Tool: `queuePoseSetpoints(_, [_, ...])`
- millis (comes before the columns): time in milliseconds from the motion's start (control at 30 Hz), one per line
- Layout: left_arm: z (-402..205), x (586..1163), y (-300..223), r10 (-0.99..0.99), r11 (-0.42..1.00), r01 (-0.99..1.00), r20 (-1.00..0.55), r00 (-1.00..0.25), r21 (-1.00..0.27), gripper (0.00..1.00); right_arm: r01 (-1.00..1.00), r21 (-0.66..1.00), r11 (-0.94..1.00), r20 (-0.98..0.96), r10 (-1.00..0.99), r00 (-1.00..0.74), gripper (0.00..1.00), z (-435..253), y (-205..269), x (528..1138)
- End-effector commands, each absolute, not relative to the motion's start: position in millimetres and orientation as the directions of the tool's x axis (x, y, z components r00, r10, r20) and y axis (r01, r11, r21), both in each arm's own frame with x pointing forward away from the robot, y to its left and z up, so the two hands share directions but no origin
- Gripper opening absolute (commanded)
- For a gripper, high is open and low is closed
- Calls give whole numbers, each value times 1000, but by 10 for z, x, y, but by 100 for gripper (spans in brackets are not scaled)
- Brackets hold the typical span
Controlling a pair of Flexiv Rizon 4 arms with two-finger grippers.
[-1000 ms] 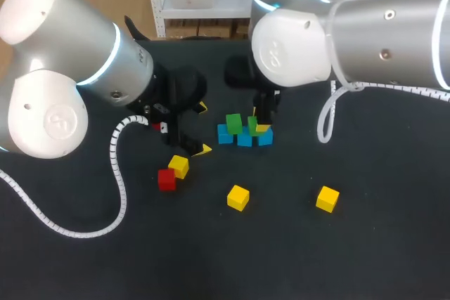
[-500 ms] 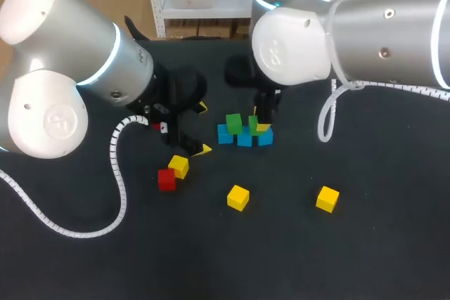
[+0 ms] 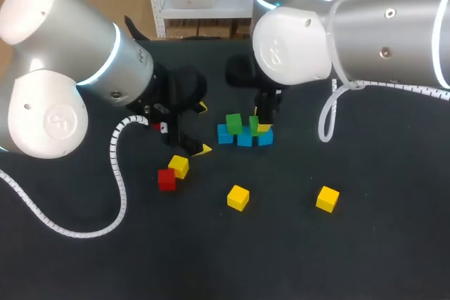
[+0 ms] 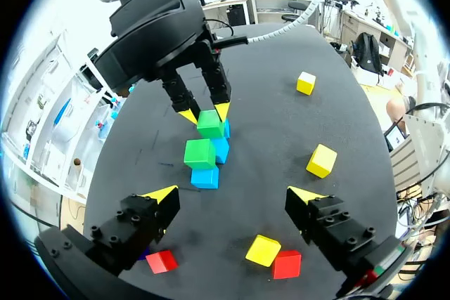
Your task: Place the blue cubes, place green cubes on the blue cubes, place the yellow cubes on the green cubes, then place the red cubes on the yellow cubes, and place purple cube on the red cubes.
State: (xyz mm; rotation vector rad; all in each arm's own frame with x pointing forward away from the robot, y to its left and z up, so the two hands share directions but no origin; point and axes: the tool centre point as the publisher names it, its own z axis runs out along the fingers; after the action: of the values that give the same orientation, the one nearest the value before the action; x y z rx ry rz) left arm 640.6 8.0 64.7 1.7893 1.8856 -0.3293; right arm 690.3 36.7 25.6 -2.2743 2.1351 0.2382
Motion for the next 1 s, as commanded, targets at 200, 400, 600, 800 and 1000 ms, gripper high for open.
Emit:
queuePoseSetpoints(200, [641, 6406, 97, 852, 97, 980, -523, 8, 172, 100, -993, 94, -66, -119, -991, 55, 0, 253, 362, 6912])
queuePoseSetpoints(400, [641, 6406, 97, 852, 97, 980, -523, 8, 172, 100, -993, 94, -66, -119, -991, 55, 0, 259, 359, 6901])
queuePoseSetpoints(600, [641, 6406, 97, 852, 97, 980, -523, 8, 172, 100, -993, 93, -67, -120, -991, 56, 0, 261, 360, 6896])
queuePoseSetpoints(800, [641, 6406, 97, 852, 97, 980, -523, 8, 172, 100, -993, 94, -69, -120, -991, 58, 0, 261, 366, 6892])
queuePoseSetpoints(1000, [641, 6406, 97, 852, 97, 980, -523, 8, 172, 100, -993, 95, -67, -121, -991, 55, 0, 259, 362, 6888])
